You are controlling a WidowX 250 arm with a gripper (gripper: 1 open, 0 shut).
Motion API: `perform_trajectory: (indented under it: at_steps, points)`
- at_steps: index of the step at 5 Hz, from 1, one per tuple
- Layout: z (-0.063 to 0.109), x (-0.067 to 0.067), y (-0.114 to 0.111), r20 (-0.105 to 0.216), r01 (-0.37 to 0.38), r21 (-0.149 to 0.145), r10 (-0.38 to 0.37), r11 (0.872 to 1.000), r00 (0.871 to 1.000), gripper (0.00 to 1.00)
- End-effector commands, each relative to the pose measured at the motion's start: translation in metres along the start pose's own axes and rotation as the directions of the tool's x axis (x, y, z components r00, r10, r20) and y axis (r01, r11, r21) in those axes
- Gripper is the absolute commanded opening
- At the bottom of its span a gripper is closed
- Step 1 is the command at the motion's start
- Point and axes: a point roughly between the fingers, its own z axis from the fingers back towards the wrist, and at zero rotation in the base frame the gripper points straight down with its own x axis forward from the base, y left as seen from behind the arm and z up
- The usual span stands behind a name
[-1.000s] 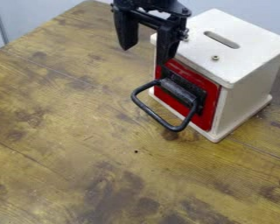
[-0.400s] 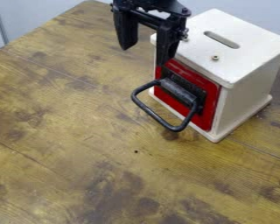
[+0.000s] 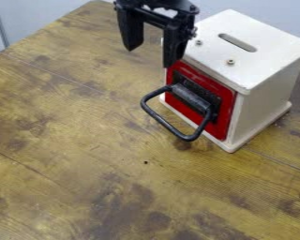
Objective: Close the drawer
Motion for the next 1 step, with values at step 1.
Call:
perform_trajectory:
  at_steps: [1]
  points:
    - [0.0321,0.0006,0.0064,0.075,-0.014,0.006,0.014,1.000,0.997,1.00]
